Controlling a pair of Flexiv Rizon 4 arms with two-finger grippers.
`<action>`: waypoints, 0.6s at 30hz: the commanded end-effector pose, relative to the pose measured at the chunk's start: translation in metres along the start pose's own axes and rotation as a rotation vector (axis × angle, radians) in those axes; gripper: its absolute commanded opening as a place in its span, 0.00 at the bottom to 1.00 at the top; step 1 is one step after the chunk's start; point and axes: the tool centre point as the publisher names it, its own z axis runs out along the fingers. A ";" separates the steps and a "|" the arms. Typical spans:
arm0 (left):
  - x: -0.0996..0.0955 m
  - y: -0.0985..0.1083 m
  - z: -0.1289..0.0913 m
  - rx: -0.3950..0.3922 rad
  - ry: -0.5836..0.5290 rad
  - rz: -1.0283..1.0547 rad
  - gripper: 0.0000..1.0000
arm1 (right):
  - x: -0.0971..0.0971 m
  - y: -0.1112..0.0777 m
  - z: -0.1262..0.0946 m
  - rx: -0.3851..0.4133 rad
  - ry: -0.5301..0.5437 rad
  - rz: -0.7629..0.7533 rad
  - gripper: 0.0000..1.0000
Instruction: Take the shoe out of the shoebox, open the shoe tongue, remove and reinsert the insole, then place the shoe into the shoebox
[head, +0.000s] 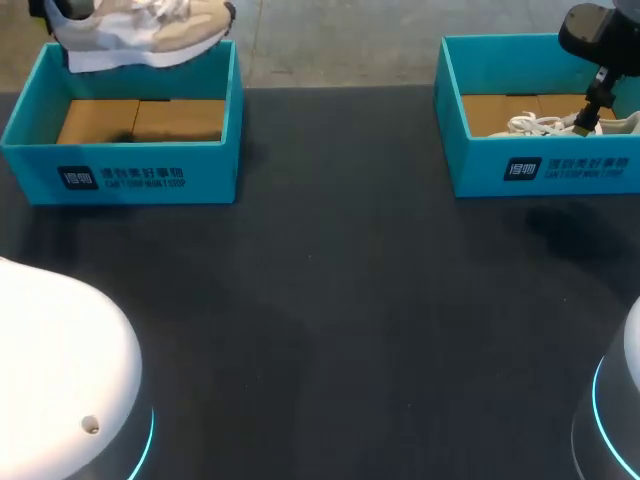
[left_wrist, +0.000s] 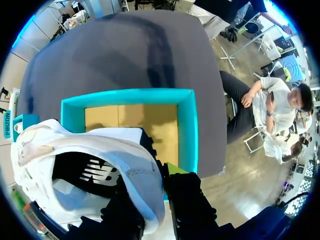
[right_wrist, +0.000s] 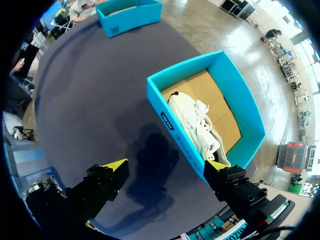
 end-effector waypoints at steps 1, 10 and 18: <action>-0.015 -0.039 -0.014 -0.098 0.061 -0.014 0.00 | -0.001 0.000 0.000 0.000 0.001 0.000 1.00; -0.041 -0.074 -0.033 -0.122 0.058 -0.045 0.00 | -0.001 0.000 0.000 0.000 0.001 0.000 1.00; -0.066 -0.106 -0.043 -0.156 0.038 -0.047 0.00 | -0.001 0.000 0.000 0.000 0.001 0.000 1.00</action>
